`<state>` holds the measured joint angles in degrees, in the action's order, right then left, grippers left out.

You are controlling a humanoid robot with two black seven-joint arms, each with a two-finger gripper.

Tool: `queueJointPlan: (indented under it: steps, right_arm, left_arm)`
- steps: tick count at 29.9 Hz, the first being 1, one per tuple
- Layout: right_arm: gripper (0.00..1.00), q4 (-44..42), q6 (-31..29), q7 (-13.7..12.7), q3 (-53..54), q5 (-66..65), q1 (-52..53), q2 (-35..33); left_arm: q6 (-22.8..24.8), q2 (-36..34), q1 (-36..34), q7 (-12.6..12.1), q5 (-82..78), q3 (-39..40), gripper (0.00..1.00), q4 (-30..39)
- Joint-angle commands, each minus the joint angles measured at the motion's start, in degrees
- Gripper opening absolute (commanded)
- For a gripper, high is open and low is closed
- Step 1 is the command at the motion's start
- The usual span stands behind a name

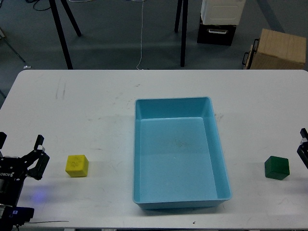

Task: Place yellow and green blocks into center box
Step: 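Move the right gripper toward the dark green cube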

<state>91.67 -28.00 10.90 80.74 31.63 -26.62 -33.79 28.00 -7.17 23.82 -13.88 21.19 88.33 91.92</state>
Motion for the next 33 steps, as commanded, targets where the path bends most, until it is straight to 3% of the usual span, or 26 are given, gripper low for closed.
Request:
queueJointPlan:
  steps: [1, 6, 10, 13, 24, 28, 33]
  right_arm:
    - [1.00, 0.09, 0.00, 0.00, 0.99, 0.01, -0.10, 0.13]
    - [1.00, 1.76, 0.00, 0.18, 3.62, 0.01, -0.10, 0.91]
    - [1.00, 0.97, 0.00, 0.18, 10.12, 0.09, -0.10, 9.42]
    - [1.00, 1.41, 0.00, 0.18, 10.75, 0.53, -0.54, 11.72]
    - [1.00, -0.44, 0.00, 0.36, 12.69, 1.06, -0.89, 12.61]
    - [1.00, -0.26, 0.00, -1.75, 12.69, -1.30, -0.98, 8.24]
    - [1.00, -0.35, 0.00, -10.52, 12.69, -4.56, 0.51, -4.24]
  left_arm:
    - [0.00, -0.04, 0.08, 0.08, -0.35, 0.00, 1.00, 0.19]
    - [0.00, 0.22, 0.09, 0.08, -0.62, -0.09, 1.00, 0.19]
    - [0.00, 0.58, 0.08, 0.08, -0.62, 0.00, 1.00, 0.19]
    - [0.00, 0.66, 0.00, 0.17, -0.62, 0.00, 1.00, 0.45]
    - [0.00, 1.98, 0.61, 0.17, -0.62, 0.00, 1.00, 1.77]
    - [0.00, 1.98, 0.44, 0.17, -0.62, 0.00, 1.00, 1.77]
    - [0.00, 1.81, 0.09, 0.17, -0.62, 0.00, 1.00, 1.69]
